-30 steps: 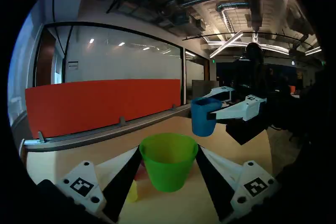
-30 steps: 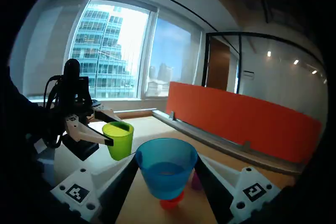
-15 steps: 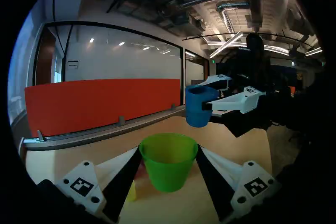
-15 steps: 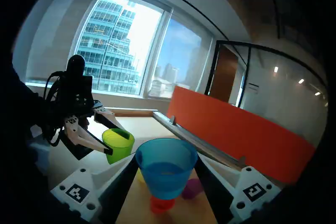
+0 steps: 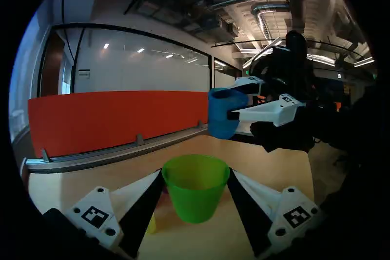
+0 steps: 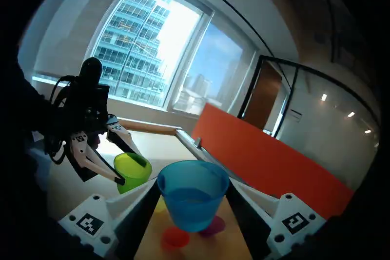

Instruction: Pour water

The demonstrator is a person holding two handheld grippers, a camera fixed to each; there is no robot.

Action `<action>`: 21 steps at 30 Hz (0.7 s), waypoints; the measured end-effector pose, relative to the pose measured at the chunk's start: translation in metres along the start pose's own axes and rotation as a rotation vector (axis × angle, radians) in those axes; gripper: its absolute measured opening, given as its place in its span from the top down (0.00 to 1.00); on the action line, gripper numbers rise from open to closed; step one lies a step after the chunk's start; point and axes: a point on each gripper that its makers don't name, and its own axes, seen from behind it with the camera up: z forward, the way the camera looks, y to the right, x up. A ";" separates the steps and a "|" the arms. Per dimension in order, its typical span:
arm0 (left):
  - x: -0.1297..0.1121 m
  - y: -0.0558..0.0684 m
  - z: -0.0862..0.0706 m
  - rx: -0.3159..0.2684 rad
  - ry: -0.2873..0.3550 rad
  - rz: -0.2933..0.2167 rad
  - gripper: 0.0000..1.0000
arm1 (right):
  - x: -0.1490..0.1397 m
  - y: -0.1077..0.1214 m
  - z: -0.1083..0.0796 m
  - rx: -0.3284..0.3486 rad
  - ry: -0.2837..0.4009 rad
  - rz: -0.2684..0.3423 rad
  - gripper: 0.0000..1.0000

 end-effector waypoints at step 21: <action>0.003 0.006 0.000 -0.018 0.011 -0.004 0.11 | 0.027 0.007 0.016 -0.007 0.005 -0.174 0.09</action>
